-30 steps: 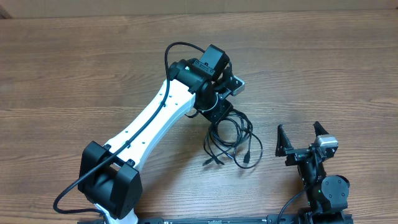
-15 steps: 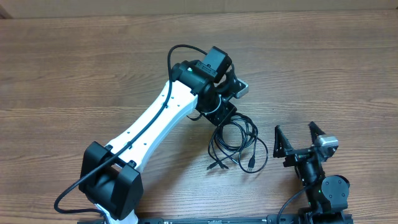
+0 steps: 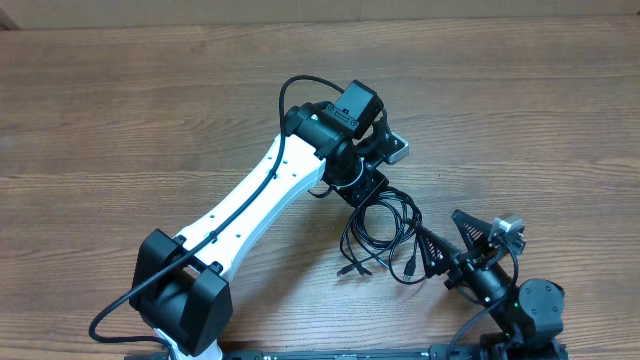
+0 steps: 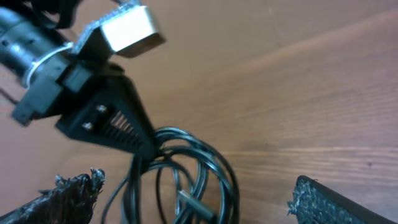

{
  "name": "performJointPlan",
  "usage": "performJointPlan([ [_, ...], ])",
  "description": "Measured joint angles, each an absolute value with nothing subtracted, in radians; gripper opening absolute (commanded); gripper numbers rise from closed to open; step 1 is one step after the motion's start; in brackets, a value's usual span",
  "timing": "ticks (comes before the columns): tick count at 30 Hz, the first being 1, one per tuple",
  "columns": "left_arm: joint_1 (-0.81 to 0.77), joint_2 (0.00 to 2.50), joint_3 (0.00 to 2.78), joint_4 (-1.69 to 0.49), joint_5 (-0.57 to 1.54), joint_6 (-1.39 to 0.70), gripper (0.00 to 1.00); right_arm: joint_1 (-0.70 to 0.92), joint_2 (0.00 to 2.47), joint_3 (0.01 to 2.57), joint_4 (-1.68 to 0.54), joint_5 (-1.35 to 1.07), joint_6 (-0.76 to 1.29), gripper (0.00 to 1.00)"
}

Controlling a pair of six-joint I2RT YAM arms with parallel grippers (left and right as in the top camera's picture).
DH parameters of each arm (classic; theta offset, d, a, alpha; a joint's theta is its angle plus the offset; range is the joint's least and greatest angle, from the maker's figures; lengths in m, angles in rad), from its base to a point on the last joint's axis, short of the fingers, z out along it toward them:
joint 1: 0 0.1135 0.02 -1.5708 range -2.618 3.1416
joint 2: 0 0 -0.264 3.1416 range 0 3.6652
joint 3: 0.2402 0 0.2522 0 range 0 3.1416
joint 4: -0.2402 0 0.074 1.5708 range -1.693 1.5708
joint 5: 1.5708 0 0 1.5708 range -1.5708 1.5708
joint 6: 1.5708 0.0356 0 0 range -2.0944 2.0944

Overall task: Untangle cables
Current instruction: 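Move the right gripper toward the hanging cable loops below the left gripper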

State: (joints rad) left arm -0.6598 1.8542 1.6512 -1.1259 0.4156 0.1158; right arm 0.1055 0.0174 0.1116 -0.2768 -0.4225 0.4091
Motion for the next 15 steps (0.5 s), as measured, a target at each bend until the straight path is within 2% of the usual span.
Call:
performJointPlan([
  [7, -0.66, 1.854, 1.651, -1.126, 0.437, 0.123, 0.04, 0.105, 0.148, 0.333, -0.466, -0.448, 0.282, 1.0],
  [15, -0.66, 1.854, 1.652, -1.208, 0.587, 0.305, 0.04, 0.105, 0.456, 0.471, -0.593, -0.451, 0.182, 1.0],
])
